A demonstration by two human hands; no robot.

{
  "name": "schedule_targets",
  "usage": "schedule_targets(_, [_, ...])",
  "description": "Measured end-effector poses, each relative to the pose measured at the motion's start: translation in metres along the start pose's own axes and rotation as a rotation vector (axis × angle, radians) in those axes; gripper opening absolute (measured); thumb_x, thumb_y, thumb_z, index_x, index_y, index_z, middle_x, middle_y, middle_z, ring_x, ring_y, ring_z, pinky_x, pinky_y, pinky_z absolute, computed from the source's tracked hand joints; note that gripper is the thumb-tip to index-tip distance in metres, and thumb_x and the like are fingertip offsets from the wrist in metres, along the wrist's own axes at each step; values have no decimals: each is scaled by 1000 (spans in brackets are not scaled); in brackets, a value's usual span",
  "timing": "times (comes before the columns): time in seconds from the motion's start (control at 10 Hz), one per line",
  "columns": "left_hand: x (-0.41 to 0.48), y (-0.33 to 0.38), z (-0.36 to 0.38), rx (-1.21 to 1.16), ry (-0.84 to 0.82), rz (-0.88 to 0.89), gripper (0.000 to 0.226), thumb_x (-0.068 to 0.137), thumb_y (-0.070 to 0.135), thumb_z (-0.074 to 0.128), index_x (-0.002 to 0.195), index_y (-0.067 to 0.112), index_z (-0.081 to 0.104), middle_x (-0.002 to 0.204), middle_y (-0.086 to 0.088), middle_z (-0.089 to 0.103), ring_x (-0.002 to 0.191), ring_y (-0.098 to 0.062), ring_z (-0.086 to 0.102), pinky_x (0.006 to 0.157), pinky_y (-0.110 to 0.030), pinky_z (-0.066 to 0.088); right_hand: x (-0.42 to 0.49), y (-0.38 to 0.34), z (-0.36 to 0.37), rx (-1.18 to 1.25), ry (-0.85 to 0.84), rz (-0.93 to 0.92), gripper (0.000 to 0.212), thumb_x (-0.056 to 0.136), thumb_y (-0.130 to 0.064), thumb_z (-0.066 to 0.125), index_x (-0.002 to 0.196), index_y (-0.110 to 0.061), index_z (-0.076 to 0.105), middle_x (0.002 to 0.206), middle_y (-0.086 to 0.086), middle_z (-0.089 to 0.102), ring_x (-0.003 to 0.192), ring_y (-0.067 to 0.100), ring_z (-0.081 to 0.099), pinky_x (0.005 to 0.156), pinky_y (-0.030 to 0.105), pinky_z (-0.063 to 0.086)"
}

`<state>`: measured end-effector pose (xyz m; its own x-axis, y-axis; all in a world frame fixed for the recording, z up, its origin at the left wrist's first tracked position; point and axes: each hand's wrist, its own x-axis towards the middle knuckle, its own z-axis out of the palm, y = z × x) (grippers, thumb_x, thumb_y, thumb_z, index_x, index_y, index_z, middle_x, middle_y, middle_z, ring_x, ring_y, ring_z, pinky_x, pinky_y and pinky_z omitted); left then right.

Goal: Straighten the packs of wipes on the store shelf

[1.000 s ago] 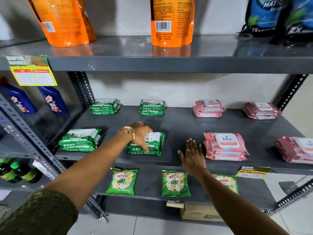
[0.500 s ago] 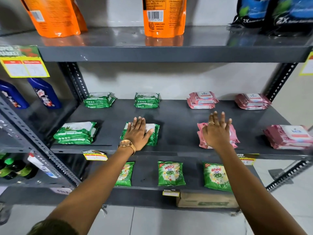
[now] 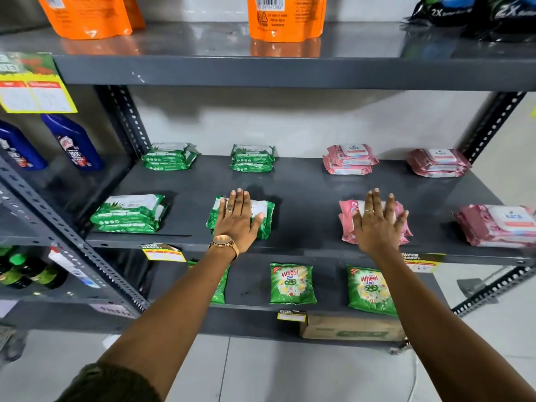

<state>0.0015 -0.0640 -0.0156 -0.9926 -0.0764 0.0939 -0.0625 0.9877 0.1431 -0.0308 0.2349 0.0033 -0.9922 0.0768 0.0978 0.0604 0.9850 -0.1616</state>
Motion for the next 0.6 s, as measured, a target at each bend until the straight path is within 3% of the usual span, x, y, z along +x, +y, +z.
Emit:
schedule_targets(0.4, [-8, 12, -30, 20, -110, 10, 67, 101, 46, 15, 150, 5, -5, 160, -11, -9, 147, -22, -11, 120, -42, -8, -3, -5, -24, -35, -133, -24, 62, 98, -37, 18, 149, -9, -1, 162, 4, -4, 148, 31, -10, 117, 61, -5])
schedule_targets(0.5, [-17, 28, -51, 32, 76, 196, 68, 100, 48, 10, 150, 3, 4, 160, -14, 4, 148, -23, 1, 121, -38, -2, -8, -13, -40, 57, -63, -126, 57, 99, -31, 22, 148, -4, 11, 161, 11, 6, 148, 32, -7, 120, 57, 0])
schedule_targets(0.6, [-32, 48, -83, 87, 352, 562, 65, 97, 42, 16, 144, 1, 34, 150, -19, 36, 141, -30, 31, 119, -37, 13, -23, -28, -73, 360, 156, -370, 46, 97, -26, 31, 135, -5, 46, 151, 19, 36, 148, 31, 7, 120, 52, 18])
